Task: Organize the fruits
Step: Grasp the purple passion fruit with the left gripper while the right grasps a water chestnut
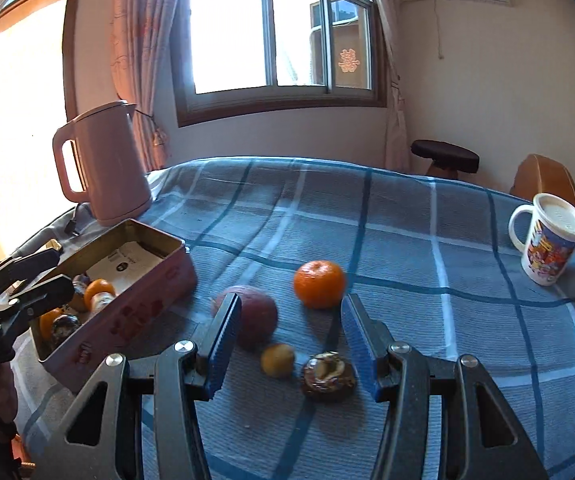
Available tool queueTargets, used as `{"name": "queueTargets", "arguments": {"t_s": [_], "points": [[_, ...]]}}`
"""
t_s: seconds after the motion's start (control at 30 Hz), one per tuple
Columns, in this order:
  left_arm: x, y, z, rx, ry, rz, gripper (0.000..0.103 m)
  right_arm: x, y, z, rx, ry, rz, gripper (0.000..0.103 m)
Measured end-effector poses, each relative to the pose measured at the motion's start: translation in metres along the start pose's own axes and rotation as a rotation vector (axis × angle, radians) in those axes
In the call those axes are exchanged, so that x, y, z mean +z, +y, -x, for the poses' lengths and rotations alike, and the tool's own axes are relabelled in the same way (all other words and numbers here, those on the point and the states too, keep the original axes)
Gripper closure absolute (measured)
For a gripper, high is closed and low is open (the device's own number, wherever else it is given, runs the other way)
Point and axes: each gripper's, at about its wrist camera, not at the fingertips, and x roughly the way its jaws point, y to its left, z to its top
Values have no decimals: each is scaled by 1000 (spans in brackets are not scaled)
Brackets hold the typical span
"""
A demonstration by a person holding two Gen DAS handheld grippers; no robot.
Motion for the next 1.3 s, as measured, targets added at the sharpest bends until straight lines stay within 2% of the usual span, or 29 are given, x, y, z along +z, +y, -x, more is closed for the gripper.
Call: {"name": "queueTargets", "arguments": {"t_s": [0.2,0.23,0.27,0.47,0.67,0.87,0.93,1.1,1.17,1.3], "points": [[5,-36,-29,-58,55,-37,22,-12,-30,-8,21,86,-30,50],[6,-41,-33,-57,61,-47,22,-14,-31,-9,31,98,-36,52],[6,-46,-37,-57,69,-56,22,-15,-31,-11,45,105,-39,56],[6,-62,-57,-57,99,-96,22,-23,-20,-21,111,163,-21,56],[7,-63,-71,-57,125,-98,22,-27,-20,-35,112,243,-36,56],[11,-71,-86,-86,157,-111,22,-28,-17,-43,132,280,-34,57],[12,-74,-90,-99,165,-117,22,-29,-17,-43,125,280,-34,61],[15,-75,-103,-122,200,-106,25,-29,-25,-41,141,274,-70,62],[16,-75,-108,-130,212,-100,32,-29,-26,-41,135,270,-76,62],[18,-74,-123,-162,263,-75,40,-28,-26,-37,121,253,-75,62]]}}
